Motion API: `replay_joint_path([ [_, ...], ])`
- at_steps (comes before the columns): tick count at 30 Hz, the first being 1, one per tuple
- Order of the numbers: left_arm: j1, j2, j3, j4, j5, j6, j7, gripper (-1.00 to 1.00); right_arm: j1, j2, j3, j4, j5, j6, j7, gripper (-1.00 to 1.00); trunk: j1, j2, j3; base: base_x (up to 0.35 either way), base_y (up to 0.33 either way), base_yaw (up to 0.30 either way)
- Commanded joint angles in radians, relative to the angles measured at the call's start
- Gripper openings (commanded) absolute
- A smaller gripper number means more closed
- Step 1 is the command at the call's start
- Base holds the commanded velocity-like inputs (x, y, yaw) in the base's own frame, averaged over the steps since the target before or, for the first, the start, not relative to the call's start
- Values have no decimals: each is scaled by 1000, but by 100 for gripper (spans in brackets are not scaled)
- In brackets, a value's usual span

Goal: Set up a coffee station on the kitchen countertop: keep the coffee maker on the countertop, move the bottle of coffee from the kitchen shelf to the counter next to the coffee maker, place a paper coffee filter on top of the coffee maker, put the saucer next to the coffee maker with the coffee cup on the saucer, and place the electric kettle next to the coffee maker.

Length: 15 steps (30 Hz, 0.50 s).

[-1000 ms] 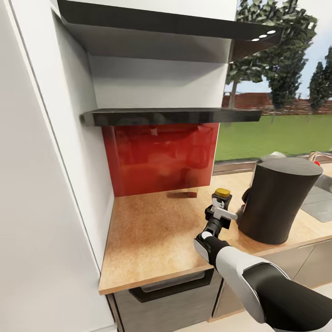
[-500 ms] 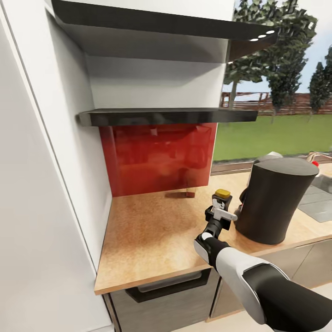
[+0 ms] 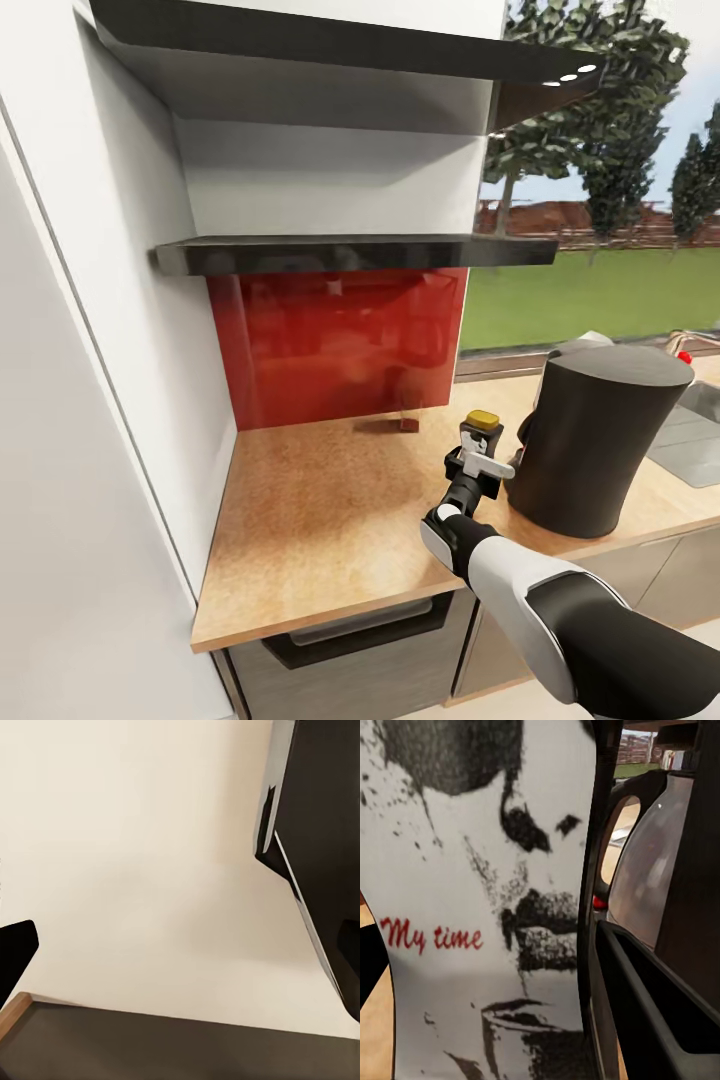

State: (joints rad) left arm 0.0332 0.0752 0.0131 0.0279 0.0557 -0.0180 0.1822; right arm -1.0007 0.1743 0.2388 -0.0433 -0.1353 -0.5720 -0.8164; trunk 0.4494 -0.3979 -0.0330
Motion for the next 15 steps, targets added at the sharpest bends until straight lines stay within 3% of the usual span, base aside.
replay_joint_path([
  [1, 0, 0, 1, 0, 6, -2, 1, 100, -1, 0, 10, 1, -11, -5, -3, -100, 1, -2, -2, 3, -2, 0],
  [9, -1, 0, 1, 1, 6, -2, 1, 100, 0, 0, 10, 2, -11, -5, -3, -100, 1, -2, -2, 0, 0, 0],
  [10, 0, 0, 1, 1, 6, -3, 1, 100, 0, 0, 10, 2, -11, -5, -3, 100, 1, -2, -2, 0, 0, 0],
  [15, 1, 0, 1, 0, 6, -5, 2, 100, 1, 0, 10, 2, -10, -5, -3, 100, 1, -2, -2, 0, 0, 0],
])
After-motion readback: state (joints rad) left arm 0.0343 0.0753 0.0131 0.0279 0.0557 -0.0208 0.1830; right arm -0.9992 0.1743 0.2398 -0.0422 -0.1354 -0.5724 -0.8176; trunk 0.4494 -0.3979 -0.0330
